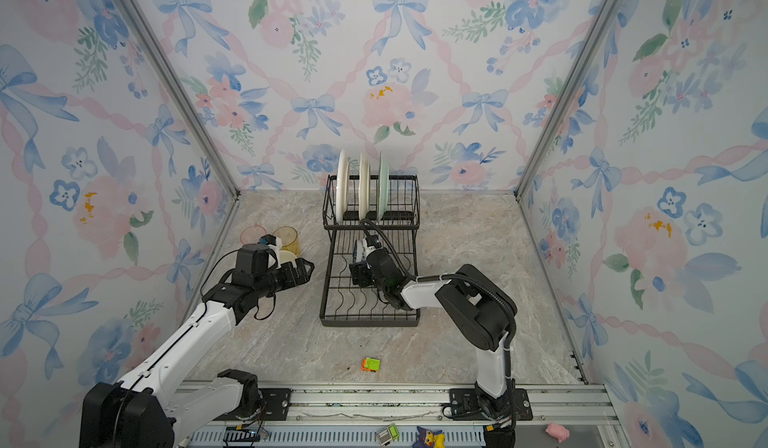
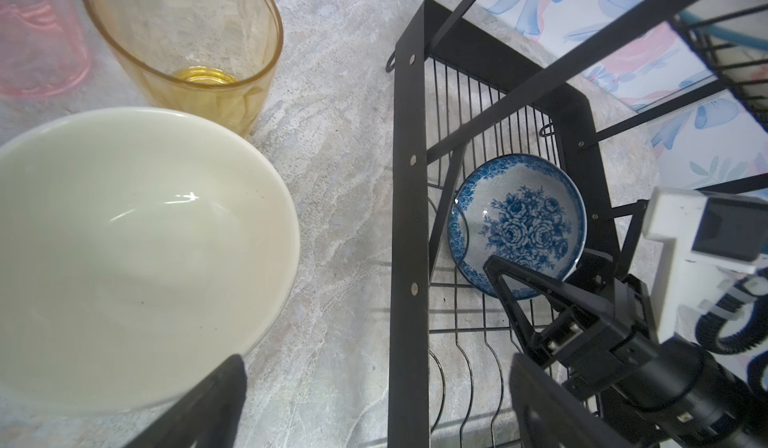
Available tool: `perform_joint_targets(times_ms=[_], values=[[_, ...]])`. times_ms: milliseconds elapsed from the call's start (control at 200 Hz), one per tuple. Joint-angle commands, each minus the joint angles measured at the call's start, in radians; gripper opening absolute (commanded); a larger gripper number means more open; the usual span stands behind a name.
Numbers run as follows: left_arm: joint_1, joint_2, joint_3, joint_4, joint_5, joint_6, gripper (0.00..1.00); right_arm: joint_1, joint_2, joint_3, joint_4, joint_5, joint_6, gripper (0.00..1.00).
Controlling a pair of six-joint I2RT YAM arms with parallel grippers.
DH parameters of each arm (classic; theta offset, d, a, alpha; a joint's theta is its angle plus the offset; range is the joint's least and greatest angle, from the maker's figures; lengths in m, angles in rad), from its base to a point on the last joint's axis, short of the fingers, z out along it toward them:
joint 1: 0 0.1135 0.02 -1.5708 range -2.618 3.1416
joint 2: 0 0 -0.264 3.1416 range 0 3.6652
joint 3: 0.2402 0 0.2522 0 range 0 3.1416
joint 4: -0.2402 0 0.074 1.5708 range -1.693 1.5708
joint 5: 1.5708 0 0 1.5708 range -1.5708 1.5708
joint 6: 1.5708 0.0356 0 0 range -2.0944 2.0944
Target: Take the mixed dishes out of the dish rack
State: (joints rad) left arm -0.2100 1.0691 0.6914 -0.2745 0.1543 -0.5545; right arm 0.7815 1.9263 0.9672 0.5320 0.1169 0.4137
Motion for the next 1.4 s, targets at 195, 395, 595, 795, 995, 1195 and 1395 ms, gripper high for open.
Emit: perform_joint_targets(times_ms=[195,395,595,795,995,1195,1395], values=[[-0.006,0.005,-0.010,0.007,-0.007,-0.001,0.98,-0.009,0.030,-0.019,0.099,-0.020,-0.030,0.72],[-0.006,0.007,-0.009,0.007,-0.001,-0.001,0.98,-0.008,0.024,-0.034,0.116,-0.017,-0.036,0.69],[-0.006,0.001,-0.013,0.007,-0.007,-0.001,0.98,-0.008,0.019,-0.050,0.137,-0.015,-0.049,0.69],[-0.006,0.000,-0.016,0.008,-0.007,0.000,0.98,-0.007,0.010,-0.061,0.146,0.004,-0.058,0.69],[-0.005,0.000,-0.020,0.008,-0.009,0.002,0.98,-0.005,-0.003,-0.080,0.144,0.034,-0.073,0.69],[-0.006,0.001,-0.021,0.007,-0.009,0.003,0.98,-0.005,-0.012,-0.099,0.157,0.050,-0.077,0.67],[-0.006,0.002,-0.020,0.007,-0.013,0.004,0.98,0.000,-0.019,-0.123,0.179,0.085,-0.082,0.67]])
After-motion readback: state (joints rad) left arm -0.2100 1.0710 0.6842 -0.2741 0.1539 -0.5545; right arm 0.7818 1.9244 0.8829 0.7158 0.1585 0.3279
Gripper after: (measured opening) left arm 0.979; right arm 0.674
